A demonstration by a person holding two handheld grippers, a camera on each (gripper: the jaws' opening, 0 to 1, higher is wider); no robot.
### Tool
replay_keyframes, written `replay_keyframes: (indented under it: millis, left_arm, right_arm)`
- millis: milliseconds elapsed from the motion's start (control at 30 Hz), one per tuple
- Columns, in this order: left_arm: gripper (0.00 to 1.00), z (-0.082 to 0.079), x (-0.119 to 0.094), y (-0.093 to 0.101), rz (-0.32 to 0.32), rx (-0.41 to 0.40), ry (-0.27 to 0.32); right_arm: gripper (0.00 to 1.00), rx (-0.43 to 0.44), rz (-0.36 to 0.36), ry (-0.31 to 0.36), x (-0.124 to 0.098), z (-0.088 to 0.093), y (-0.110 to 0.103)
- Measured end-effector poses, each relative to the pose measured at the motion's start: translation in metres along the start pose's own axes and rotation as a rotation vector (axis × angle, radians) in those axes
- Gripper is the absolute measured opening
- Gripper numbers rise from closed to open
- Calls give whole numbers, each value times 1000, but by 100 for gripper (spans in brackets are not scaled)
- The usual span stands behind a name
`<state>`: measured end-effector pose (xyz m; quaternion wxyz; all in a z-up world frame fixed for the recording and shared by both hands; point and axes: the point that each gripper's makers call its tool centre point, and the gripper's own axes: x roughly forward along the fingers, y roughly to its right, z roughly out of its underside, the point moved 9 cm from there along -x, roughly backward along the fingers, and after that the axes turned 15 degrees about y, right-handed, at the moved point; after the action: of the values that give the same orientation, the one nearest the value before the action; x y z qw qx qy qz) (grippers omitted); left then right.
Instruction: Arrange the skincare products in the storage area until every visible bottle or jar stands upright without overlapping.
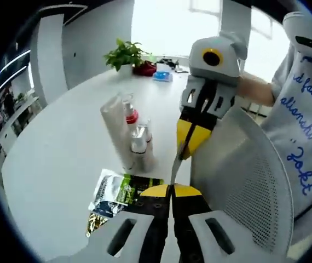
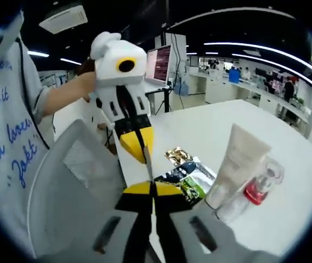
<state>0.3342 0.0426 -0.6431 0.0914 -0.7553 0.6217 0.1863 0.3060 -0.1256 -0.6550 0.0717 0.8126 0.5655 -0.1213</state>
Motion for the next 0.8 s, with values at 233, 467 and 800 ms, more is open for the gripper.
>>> replay_keyframes:
  millis: [233,467,800]
  left_arm:
    - [0,-8,-2,-1,-26,-29,68]
    - [0,-5,-6,-3,-44,-80,78]
    - [0,3,-11,-5,-60,-121,61]
  right_arm:
    - [1,14,20,-35,4,8,1]
    - [1,27,25,-46,12,11,-3]
    - [6,-13,45,-85,18,13,-5]
